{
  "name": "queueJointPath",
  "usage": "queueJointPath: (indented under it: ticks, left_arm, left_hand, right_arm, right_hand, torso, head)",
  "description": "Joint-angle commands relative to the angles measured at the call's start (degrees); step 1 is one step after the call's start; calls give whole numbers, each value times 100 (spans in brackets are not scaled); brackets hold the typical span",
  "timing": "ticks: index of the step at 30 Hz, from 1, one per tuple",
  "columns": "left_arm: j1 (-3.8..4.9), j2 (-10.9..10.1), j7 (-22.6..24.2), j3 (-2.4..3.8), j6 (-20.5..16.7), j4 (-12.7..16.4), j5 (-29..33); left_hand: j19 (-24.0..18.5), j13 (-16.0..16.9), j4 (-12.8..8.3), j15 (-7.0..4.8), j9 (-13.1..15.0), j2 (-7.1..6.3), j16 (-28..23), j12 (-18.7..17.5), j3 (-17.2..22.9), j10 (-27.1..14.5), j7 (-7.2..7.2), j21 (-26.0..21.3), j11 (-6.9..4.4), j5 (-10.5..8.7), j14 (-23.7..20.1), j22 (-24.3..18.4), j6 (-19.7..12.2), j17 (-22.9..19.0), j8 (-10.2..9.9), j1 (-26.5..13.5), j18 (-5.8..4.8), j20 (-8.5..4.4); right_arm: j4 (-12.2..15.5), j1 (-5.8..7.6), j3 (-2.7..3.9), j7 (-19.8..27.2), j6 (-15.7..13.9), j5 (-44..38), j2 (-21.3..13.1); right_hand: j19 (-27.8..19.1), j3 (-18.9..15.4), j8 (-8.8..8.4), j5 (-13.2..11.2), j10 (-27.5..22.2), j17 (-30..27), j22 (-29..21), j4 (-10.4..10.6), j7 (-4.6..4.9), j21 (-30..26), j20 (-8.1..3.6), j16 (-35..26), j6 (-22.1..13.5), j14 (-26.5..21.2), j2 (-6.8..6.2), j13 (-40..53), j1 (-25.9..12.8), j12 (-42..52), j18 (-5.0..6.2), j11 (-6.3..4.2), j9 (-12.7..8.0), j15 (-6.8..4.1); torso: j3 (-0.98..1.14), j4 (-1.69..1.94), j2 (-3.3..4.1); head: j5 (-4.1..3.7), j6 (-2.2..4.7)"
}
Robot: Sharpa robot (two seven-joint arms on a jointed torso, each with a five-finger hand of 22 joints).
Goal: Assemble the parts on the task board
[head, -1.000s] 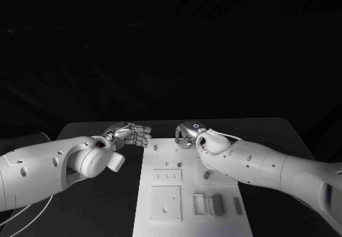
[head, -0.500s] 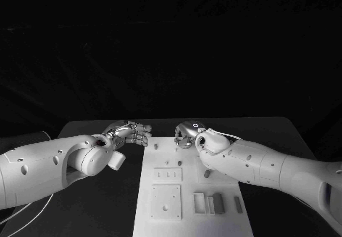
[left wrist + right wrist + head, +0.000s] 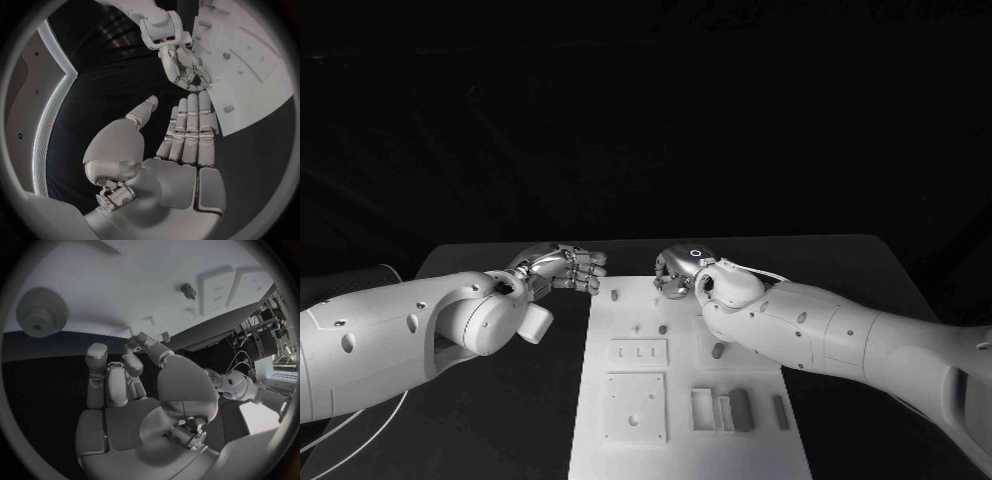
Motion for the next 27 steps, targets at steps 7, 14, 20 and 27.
queueJointPath:
  ticks: [7, 14, 20, 27]
  left_arm:
    - [6, 18, 42, 5, 55, 15, 3]
    - [6, 23, 42, 4, 52, 8, 3]
    - [6, 27, 40, 4, 54, 9, 3]
    - [6, 28, 40, 5, 54, 34, 3]
  left_hand:
    - [-3, 8, -24, 11, 10, 6, -36, -40, -22, -37, 1, -22, 19, -17, 19, 8, -11, 13, -39, -13, 61, -38]
    - [-3, 10, -23, 11, 12, 7, -40, -42, -22, -36, 0, -22, 19, -17, 20, 9, -9, 16, -40, -13, 61, -38]
    - [-3, 12, -26, 10, 15, 11, -43, -44, -18, -35, -2, -23, 18, -16, 21, 9, -8, 20, -40, -6, 62, -39]
    - [-3, 14, -26, 11, 17, 9, -47, -45, -19, -34, -2, -23, 19, -17, 22, 10, -7, 24, -41, -6, 61, -38]
  right_arm:
    - [22, -27, -4, -43, 104, -75, 1]
    - [12, -30, -4, -61, 100, -75, 21]
    - [1, -33, -6, -96, 93, -86, 44]
    - [-51, -58, -11, -125, 81, -103, 68]
  right_hand:
    - [14, 31, 26, 8, 9, -4, 91, 9, 48, -1, -4, 0, 44, -34, -27, 3, -40, -32, 657, -18, 8, -17]
    - [14, 31, 24, 6, 10, 0, 91, 8, 48, -2, -2, 1, 45, -31, -30, 3, -40, -33, 657, -18, 8, -17]
    - [12, 40, 18, -7, 12, -11, 93, -4, 46, -3, -2, 0, 46, -35, -69, 2, -7, -34, 657, -19, 10, -18]
    - [5, 44, 9, -32, -10, -42, 96, -6, 46, -7, 2, -7, 47, -48, -117, -39, 40, -65, 657, -19, 13, -17]
  torso:
    - [-3, -5, -1]
    - [-4, -1, 3]
    - [-2, 1, 1]
    - [-6, 12, 8]
  head:
    - [7, -16]
    - [9, -45]
    - [7, -51]
    - [5, -55]
